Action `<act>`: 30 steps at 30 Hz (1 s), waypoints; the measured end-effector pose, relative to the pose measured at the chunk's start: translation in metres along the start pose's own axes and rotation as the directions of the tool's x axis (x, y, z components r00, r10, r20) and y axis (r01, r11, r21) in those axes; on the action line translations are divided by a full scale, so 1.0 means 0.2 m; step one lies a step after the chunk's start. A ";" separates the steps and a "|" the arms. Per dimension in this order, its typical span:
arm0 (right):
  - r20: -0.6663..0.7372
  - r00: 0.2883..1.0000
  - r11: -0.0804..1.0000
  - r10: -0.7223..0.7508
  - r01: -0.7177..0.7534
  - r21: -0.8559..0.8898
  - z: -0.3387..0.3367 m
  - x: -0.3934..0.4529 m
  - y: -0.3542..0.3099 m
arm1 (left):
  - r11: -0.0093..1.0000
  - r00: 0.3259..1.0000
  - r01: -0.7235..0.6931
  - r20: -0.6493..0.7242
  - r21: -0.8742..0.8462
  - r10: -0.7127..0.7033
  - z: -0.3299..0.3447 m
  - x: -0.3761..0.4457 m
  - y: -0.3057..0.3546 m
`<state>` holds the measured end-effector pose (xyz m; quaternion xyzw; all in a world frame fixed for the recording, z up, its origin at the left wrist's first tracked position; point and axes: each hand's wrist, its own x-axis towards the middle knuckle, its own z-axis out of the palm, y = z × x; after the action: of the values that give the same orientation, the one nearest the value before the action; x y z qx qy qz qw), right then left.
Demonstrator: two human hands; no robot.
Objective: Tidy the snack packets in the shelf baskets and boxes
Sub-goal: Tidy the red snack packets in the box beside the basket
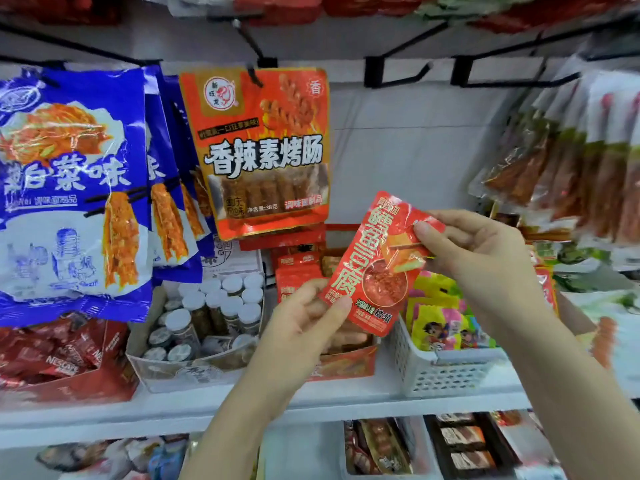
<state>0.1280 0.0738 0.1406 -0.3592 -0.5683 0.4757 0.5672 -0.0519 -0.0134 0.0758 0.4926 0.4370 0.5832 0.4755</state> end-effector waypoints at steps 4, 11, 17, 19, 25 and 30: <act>0.073 0.996 0.995 0.057 -0.051 -0.087 -0.23 -0.09 -0.12 | 0.979 0.999 0.017 -0.039 0.201 -0.009 0.20 0.01 -0.01; -0.057 0.989 0.943 0.137 -0.148 -0.299 -0.82 -0.33 -0.17 | 0.927 0.999 -0.033 0.044 0.374 0.017 0.64 0.07 -0.01; -0.269 0.897 0.924 0.350 -0.377 -0.055 -1.39 -0.50 0.07 | 0.954 0.999 0.011 0.041 0.299 -0.024 1.09 0.20 -0.07; -0.416 0.832 0.924 0.368 -0.378 0.061 -1.56 -0.53 0.17 | 0.944 0.993 0.037 0.091 0.329 -0.071 1.22 0.25 -0.12; -0.636 0.642 0.893 0.428 -0.408 0.190 -1.87 -0.39 0.46 | 0.884 0.956 0.128 0.181 0.450 -0.230 1.53 0.36 -0.32; -0.642 0.569 0.844 0.513 -0.469 0.259 -1.90 -0.09 0.65 | 0.864 0.928 0.230 0.167 0.447 -0.333 1.72 0.47 -0.47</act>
<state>0.4867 0.1444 -0.0253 -0.6359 -0.1783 0.4617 0.5922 0.2943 0.1093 0.0441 0.5802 0.5592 0.3357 0.4878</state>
